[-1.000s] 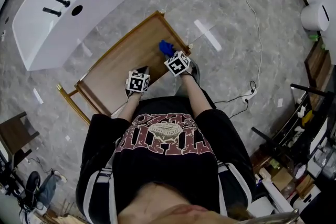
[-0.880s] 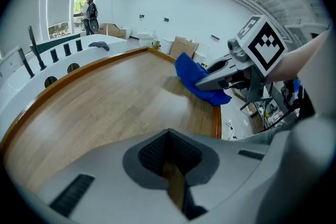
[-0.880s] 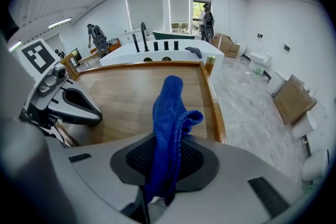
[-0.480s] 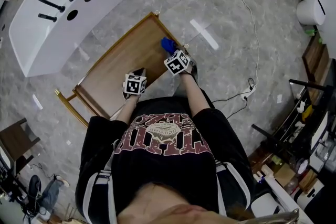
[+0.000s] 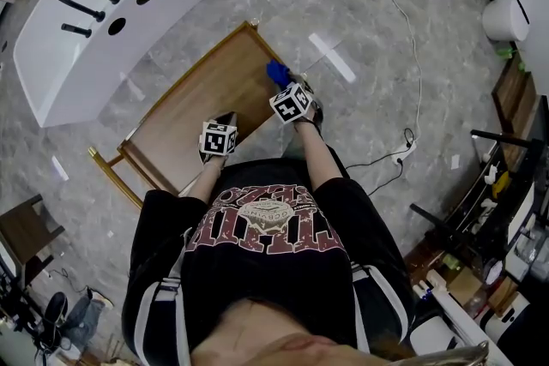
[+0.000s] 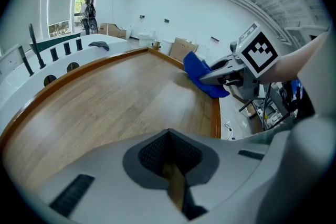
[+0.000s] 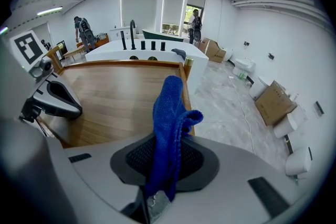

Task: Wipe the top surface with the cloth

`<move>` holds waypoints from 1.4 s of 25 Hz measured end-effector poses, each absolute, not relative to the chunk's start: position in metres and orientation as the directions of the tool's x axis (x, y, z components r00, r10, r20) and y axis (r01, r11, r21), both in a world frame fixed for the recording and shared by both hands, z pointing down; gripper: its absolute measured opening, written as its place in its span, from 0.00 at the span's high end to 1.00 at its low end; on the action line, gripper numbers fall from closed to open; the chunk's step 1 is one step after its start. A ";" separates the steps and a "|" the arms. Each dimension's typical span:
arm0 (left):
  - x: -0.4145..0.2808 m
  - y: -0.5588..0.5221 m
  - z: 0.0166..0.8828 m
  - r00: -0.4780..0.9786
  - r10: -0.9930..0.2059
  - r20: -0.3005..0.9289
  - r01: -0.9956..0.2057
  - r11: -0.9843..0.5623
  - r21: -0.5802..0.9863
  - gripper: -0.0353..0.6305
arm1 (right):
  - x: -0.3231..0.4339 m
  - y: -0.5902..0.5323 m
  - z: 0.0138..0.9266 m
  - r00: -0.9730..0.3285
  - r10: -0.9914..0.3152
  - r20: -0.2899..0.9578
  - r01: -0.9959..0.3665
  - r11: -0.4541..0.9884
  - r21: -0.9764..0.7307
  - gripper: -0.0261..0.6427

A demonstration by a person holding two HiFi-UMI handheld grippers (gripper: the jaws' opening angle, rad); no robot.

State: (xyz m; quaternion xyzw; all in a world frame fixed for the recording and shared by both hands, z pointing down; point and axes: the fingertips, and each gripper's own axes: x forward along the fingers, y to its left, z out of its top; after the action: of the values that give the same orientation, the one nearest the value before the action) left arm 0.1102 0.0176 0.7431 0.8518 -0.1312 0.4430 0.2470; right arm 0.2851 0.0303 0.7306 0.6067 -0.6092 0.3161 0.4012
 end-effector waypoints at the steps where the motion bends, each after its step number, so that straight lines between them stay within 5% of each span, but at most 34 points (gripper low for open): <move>1: 0.111 0.018 0.743 0.573 -0.004 0.819 -0.442 -0.843 0.305 0.88 | 0.286 0.031 0.731 0.056 -0.486 0.872 -0.993 0.060 0.098 0.83; 18: 0.104 0.017 0.734 0.586 -0.051 0.809 -0.496 -0.812 0.308 0.88 | 0.278 0.021 0.727 0.064 -0.468 0.882 -0.996 0.024 0.085 0.83; 35: 0.037 -0.015 0.715 0.561 -0.269 0.783 -0.715 -0.634 0.294 0.88 | 0.169 -0.027 0.709 -0.191 -0.519 0.834 -0.949 0.315 -0.021 0.83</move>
State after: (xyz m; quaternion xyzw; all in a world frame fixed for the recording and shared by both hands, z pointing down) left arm 0.0375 -0.0149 0.7147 0.8281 -0.2970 0.3626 0.3076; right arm 0.1688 -0.0275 0.7093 0.5115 -0.7172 0.2844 0.3783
